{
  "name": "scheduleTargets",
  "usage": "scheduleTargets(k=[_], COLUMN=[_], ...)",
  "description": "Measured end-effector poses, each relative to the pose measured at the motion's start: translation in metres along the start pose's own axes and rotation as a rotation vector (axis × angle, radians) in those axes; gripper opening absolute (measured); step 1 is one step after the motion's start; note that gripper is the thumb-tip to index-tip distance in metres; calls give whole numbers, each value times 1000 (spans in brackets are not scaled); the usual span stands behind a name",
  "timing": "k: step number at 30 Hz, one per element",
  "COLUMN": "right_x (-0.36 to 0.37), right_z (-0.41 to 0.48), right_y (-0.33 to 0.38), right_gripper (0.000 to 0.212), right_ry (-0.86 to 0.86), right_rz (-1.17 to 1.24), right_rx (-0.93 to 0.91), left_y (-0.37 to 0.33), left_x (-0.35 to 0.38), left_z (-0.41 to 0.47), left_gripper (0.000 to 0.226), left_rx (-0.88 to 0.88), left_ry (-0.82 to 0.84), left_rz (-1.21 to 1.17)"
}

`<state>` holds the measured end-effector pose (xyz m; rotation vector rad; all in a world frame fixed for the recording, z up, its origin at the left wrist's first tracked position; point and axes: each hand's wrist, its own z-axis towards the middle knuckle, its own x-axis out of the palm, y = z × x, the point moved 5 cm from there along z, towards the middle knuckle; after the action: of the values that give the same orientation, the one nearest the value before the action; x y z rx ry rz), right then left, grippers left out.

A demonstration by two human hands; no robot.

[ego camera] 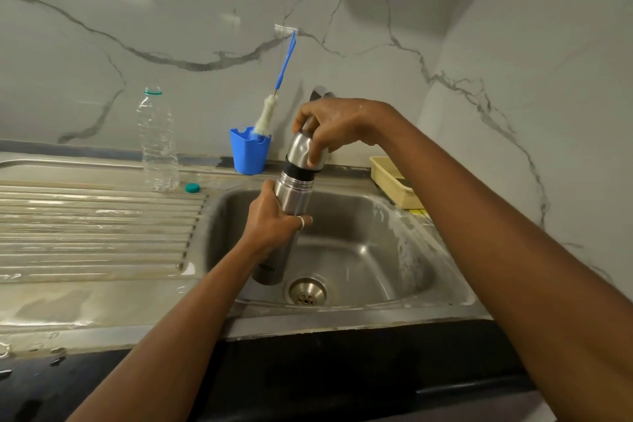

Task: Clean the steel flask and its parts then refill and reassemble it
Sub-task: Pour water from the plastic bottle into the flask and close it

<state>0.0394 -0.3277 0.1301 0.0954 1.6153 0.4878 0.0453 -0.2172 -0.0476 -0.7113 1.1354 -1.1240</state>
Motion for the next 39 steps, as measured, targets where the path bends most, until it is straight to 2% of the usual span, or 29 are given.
scheduleTargets(k=[4, 8, 13, 16, 19, 24, 29, 32, 37, 39], right_x=[16, 24, 22, 25, 23, 18, 19, 19, 25, 25], right_z=[10, 13, 10, 13, 9, 1, 4, 6, 7, 6], right_y=[-2, -1, -1, -5, -1, 3, 5, 5, 7, 6], right_gripper=[56, 59, 37, 53, 56, 50, 41, 32, 46, 49], right_ry=[115, 153, 80, 21, 57, 214, 181, 107, -59, -47], right_rz=[-1, -13, -144, -242, -222, -22, -36, -189, -448, -411], right_rx=[23, 18, 71, 141, 93, -6, 7, 56, 91, 94], left_y=[-2, -3, -3, -4, -3, -2, -3, -2, -3, -4], left_x=[-1, 0, -2, -1, -1, -1, -1, 0, 3, 2], left_z=[-1, -2, -1, -1, -1, -1, -2, -1, -2, -2], left_gripper=[68, 73, 71, 74, 73, 74, 73, 73, 69, 72], left_rx=[21, 22, 24, 33, 36, 30, 37, 37, 48, 48], left_ry=[1, 4, -14, -8, -3, 4, 10, 13, 28, 24], left_rz=[16, 9, 15, 19, 19, 15, 11, 23, 45, 31])
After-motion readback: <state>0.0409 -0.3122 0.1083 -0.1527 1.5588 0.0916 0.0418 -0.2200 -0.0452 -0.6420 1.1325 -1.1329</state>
